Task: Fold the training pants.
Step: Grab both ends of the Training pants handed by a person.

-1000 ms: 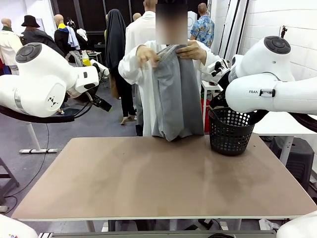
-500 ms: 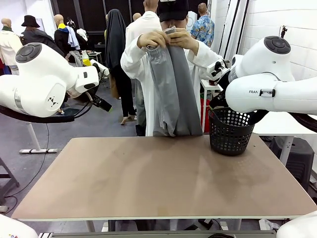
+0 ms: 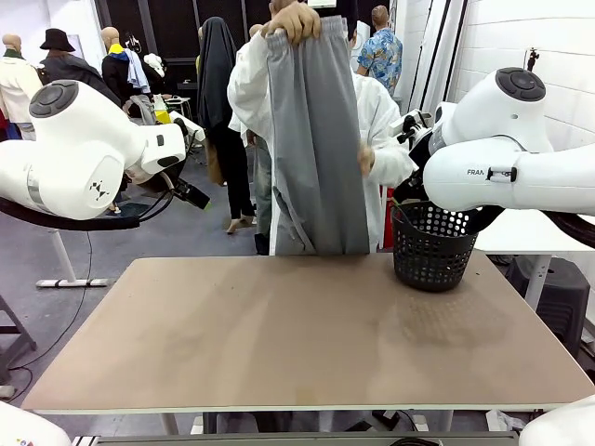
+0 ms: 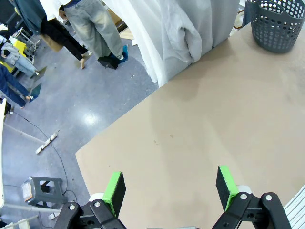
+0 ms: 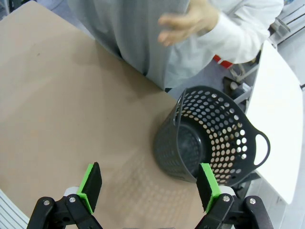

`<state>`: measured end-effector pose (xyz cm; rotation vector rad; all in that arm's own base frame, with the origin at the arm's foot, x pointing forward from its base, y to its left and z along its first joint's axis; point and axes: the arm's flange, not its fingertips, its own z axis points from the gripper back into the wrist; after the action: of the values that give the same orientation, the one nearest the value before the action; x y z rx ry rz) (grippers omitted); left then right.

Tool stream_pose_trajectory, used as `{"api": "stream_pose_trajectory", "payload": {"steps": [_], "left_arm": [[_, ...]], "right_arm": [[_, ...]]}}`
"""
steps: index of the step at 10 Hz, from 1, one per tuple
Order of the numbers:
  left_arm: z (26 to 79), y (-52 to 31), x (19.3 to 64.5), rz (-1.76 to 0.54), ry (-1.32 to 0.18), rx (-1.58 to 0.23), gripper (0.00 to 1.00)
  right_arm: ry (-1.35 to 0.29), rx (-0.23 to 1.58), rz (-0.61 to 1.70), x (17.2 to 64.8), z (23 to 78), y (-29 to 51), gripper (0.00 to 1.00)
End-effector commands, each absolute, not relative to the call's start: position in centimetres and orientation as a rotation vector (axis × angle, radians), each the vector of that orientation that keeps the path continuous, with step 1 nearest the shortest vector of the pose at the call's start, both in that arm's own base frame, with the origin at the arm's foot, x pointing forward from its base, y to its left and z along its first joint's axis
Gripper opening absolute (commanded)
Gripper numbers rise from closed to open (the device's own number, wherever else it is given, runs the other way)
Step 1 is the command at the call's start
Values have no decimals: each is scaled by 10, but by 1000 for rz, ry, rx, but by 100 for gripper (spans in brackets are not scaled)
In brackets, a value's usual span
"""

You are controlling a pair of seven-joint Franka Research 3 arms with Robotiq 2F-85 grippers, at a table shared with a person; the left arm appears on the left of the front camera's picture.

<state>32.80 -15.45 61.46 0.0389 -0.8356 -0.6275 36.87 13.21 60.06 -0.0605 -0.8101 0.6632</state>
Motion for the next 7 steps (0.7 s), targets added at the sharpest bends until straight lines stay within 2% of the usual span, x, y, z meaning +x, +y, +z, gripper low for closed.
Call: {"api": "stream_pose_trajectory", "payload": {"steps": [1,7], "left_arm": [[615,-154,328,-632,-836,45,100],[615,-154,328,-632,-836,45,100]], "right_arm": [[-812,-61,665,369,601,132,100],[-812,-61,665,369,601,132,100]]}}
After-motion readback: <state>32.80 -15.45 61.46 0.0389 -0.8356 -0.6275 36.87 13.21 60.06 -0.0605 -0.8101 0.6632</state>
